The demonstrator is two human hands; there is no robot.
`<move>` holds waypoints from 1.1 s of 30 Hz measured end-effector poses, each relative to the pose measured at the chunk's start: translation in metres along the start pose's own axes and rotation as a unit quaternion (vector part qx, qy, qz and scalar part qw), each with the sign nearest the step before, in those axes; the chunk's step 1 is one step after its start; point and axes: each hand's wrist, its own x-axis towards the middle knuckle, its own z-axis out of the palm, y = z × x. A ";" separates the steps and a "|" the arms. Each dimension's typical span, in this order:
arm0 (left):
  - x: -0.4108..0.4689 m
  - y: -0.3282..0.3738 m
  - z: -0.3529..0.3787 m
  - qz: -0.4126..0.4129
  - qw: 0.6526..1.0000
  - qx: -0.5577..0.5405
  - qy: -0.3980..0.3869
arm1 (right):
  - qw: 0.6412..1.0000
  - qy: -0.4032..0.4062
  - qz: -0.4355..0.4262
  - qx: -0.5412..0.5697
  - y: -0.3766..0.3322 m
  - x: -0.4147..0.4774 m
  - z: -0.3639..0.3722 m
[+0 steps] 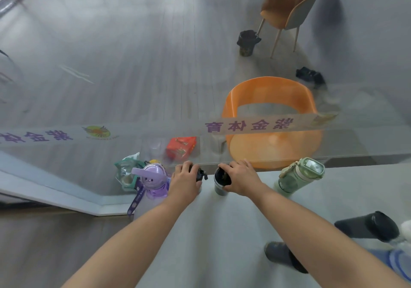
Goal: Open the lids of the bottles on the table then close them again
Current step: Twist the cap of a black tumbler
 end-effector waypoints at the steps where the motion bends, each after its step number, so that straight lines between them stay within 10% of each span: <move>1: 0.000 -0.002 0.000 0.002 1.000 0.000 -0.001 | 1.000 -0.006 0.002 0.004 -0.001 0.001 -0.001; 33: -0.002 0.006 -0.008 0.061 0.998 0.022 0.001 | 0.999 -0.032 0.027 0.003 0.003 -0.013 -0.007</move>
